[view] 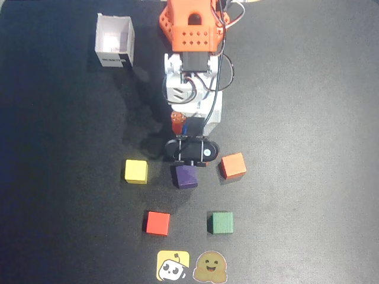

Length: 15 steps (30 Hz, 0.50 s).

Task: Put the blue cube on top of the orange cube.

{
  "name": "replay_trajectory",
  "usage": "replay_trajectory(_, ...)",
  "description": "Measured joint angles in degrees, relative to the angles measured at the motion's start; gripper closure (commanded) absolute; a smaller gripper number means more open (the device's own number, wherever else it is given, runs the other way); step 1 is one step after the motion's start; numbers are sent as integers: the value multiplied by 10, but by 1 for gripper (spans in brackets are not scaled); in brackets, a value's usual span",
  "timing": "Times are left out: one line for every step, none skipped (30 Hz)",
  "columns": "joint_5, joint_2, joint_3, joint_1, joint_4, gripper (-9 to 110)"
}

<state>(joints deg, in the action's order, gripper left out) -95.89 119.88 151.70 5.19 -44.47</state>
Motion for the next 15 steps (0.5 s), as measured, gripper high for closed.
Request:
replay_trajectory(0,2,-8,0,-14,96)
replay_trajectory(0,2,-18,0,-28,96)
replay_trajectory(0,2,-29,0,-42,96)
replay_trajectory(0,2,-38,0,-53,96)
replay_trajectory(0,4,-46,0,-64,96)
replay_trajectory(0,11,-53,0,-73,96)
replay_trajectory(0,17,-61,0,-79,96)
replay_trajectory(0,21,-69,0,-84,96)
replay_trajectory(4,23,-76,0,-89,96)
replay_trajectory(8,23,-83,0,-94,96)
replay_trajectory(13,23,-90,0,-98,96)
replay_trajectory(21,23,-97,0,-100,96)
replay_trajectory(31,23,-104,0,-104,96)
replay_trajectory(39,23,-112,0,-105,96)
replay_trajectory(48,23,-118,0,-107,96)
